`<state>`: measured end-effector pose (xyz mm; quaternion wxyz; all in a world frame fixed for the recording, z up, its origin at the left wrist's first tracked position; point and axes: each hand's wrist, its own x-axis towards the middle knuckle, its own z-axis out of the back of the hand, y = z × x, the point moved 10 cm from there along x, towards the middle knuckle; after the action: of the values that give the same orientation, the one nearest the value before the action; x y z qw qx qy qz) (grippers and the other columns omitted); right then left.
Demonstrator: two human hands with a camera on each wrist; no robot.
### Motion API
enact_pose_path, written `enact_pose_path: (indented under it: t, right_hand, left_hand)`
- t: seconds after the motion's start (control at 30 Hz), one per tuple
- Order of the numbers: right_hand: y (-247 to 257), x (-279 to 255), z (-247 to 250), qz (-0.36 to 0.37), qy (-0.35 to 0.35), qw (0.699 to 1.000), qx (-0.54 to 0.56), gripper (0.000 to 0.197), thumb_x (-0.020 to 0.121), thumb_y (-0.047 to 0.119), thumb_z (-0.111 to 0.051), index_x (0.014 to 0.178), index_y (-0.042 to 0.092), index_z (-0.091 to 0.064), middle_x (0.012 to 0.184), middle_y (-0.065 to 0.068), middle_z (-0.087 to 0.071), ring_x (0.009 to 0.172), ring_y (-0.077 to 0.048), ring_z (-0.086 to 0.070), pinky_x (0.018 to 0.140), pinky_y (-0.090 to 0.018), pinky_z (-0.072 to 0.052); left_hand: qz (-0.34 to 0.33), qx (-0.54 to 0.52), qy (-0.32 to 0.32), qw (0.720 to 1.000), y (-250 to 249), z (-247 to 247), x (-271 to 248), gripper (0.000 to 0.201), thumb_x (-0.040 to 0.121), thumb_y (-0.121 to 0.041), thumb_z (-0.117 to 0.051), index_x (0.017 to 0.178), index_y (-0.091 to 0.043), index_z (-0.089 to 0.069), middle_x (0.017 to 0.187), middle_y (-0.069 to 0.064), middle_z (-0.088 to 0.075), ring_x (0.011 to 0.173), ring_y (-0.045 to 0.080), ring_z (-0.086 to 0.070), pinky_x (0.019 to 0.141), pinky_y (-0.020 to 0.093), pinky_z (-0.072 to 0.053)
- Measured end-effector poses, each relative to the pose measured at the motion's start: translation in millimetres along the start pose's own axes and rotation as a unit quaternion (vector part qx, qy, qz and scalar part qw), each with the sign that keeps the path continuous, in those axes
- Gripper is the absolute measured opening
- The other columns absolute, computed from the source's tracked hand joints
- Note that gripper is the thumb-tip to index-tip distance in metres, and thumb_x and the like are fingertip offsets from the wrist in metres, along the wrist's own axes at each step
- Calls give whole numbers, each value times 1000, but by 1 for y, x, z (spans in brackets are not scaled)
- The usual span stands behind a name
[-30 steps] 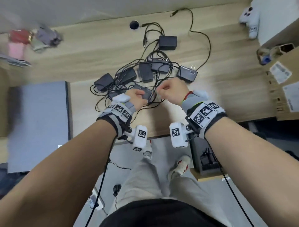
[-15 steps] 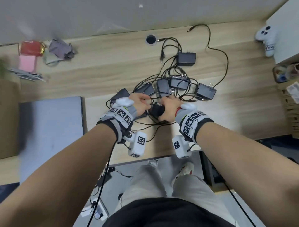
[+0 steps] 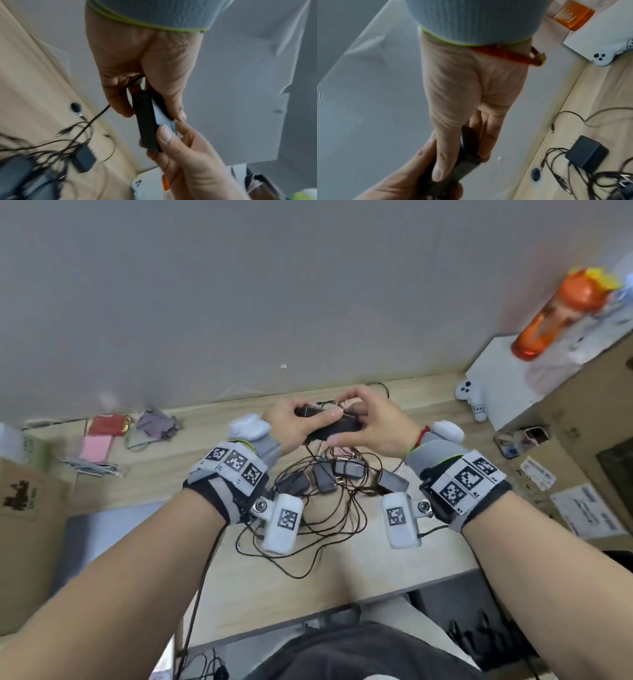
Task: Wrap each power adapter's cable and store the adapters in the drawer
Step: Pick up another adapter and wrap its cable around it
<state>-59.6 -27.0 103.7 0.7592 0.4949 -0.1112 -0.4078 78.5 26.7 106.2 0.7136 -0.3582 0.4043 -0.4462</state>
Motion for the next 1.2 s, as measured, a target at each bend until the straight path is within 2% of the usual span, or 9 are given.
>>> enact_pose_path:
  t: [0.13, 0.27, 0.33, 0.4, 0.47, 0.57, 0.7, 0.87, 1.2]
  right_hand:
    - [36, -6, 14, 23, 7, 999, 36, 63, 77, 24, -83, 129, 13, -49, 110, -1, -68, 106, -22, -67, 89, -31, -57]
    - [70, -11, -7, 54, 62, 997, -9, 44, 92, 41, -63, 125, 12, -57, 120, -7, -67, 116, -22, -62, 100, -47, -50]
    - [91, -14, -11, 71, 77, 994, -11, 35, 96, 44, -54, 98, 11, -64, 94, -5, -74, 99, -28, -68, 93, -48, -52]
    - [111, -19, -5, 91, 73, 993, 5, 33, 102, 34, -49, 78, 12, -57, 57, 9, -62, 60, -17, -63, 65, -34, -52]
    - [125, -23, 11, 102, 46, 994, 5, 34, 101, 33, -50, 74, 15, -56, 44, 13, -41, 41, -5, -40, 47, -21, -36]
    - [138, -29, 46, 129, -21, 991, -12, 34, 96, 39, -59, 70, 18, -64, 47, 13, -32, 44, -10, -24, 43, -20, -22]
    - [137, -26, 74, 128, -73, 989, -15, 27, 92, 36, -66, 82, 11, -71, 58, 6, -42, 43, -4, -29, 44, -12, -26]
    - [144, -24, 52, 154, -39, 986, -41, 19, 95, 31, -62, 94, 17, -76, 64, -2, -36, 55, -10, -29, 49, -18, -26]
    - [153, -27, 46, 135, -65, 988, 42, 33, 100, 32, -53, 100, 6, -72, 43, 18, -40, 42, 0, -37, 51, -13, -28]
  left_hand:
    - [-24, -98, -42, 994, -64, 33, -2, 49, 87, -50, -66, 92, -2, -70, 80, 19, -70, 61, 20, -65, 50, 28, -51]
    - [-59, -125, -38, 990, -110, 44, -12, 44, 92, -50, -60, 86, -6, -62, 73, 10, -60, 62, 22, -63, 55, 30, -53]
    - [-80, -112, -65, 988, -128, 56, -20, 41, 93, -48, -59, 87, -7, -59, 69, 7, -58, 61, 24, -62, 54, 33, -53]
    - [-113, -71, -105, 986, -139, 74, -26, 37, 93, -46, -60, 90, -9, -55, 72, 7, -60, 60, 22, -62, 43, 27, -48]
    - [-125, -30, -128, 983, -137, 90, -27, 36, 92, -44, -63, 92, -10, -52, 77, 9, -61, 58, 21, -61, 39, 25, -46]
    - [-102, -46, -123, 986, -124, 107, -33, 40, 92, -42, -63, 99, -4, -52, 82, 10, -62, 50, 16, -61, 41, 25, -49]
    - [-81, -94, -76, 989, -115, 104, -40, 41, 91, -40, -64, 104, -2, -54, 87, 10, -62, 49, 17, -63, 47, 24, -54]
    - [-50, -183, -50, 981, -112, 100, -44, 38, 94, -46, -58, 99, -9, -55, 89, 13, -59, 56, 27, -65, 48, 25, -54]
    - [-48, -177, 1, 983, -99, 101, -48, 27, 90, -36, -67, 88, -12, -54, 90, 13, -63, 53, 22, -58, 49, 23, -48]
